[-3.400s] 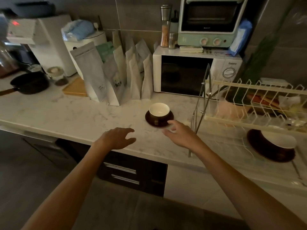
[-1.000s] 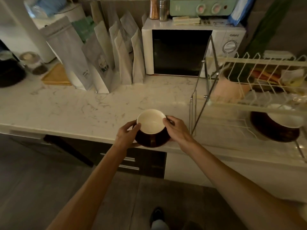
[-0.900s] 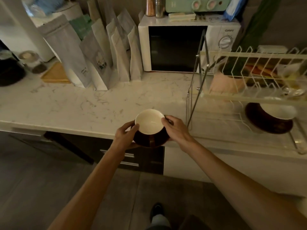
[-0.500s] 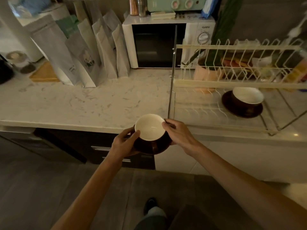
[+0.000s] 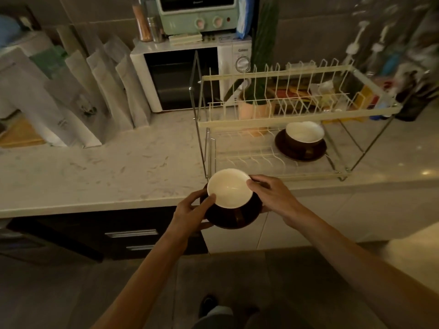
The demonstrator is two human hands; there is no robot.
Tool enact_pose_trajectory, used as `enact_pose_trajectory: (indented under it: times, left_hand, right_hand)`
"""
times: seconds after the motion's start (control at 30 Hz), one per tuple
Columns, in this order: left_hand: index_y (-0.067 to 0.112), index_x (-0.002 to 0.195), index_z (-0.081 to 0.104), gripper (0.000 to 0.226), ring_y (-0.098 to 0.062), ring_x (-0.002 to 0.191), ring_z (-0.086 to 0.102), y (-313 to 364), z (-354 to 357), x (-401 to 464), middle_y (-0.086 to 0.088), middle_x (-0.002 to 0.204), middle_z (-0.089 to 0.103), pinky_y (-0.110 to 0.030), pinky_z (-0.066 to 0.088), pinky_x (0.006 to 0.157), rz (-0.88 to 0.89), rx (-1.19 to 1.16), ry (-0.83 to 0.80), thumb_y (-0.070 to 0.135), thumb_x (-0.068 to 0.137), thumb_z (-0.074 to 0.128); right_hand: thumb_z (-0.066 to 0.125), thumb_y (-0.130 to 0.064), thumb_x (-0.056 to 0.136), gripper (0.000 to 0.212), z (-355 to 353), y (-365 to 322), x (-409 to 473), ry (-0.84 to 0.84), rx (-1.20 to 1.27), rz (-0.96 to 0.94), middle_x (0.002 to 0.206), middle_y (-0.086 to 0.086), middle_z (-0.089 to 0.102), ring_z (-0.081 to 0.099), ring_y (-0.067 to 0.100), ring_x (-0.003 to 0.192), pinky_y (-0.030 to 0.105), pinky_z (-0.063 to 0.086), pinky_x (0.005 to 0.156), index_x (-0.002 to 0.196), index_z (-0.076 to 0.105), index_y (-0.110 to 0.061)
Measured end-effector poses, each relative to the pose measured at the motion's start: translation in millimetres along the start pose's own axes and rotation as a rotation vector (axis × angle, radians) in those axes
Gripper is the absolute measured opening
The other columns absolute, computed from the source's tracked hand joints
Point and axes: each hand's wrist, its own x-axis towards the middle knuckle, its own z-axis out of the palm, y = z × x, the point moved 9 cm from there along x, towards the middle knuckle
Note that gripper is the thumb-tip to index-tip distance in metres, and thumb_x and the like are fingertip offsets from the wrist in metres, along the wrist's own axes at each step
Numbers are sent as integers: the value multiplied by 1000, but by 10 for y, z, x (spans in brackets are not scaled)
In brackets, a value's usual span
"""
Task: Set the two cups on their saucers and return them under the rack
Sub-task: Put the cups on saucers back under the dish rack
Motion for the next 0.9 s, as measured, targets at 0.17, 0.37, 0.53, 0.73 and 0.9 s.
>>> enact_pose_trajectory:
  times: [0.17,0.37,0.53,0.73,0.9]
  left_hand:
    - [31,117,58,28,-15,91,62,232,250,155,-1,100,61,-25,58,61,31,-2,-21,30,89,64]
    - [28,115,58,25,-26,112,59,482,460,358,-10,126,56,-22,56,59,45,-12,-13,26,91,62]
    - [22,126,57,34,-25,110,60,625,508,591,-10,127,58,-23,55,62,43,-45,32,23,93,60]
    - [21,131,56,37,-24,110,58,756,527,895,-6,120,57,-37,55,84,33,-56,125,22,94,57]
    - [19,131,57,37,-25,111,60,782,526,1136,-8,122,60,-41,55,91,13,-60,144,24,94,56]
  right_hand:
    - [54,-32,98,31,-289,8,37,82,41,18,118,-2,59,58,21,109,33,60,68,127,62,-26]
    - [55,-31,98,32,-534,-52,226,161,71,7,117,-4,58,55,21,116,41,59,80,128,61,-24]
    - [54,-29,98,35,-602,-112,447,178,120,-1,120,-3,56,54,19,114,32,58,69,132,59,-21]
    - [56,-34,96,36,-635,-135,800,225,103,7,122,-2,61,58,20,114,49,59,84,130,62,-24]
    - [57,-38,94,39,-640,-98,1086,227,106,34,129,-2,61,57,19,118,46,56,93,130,62,-24]
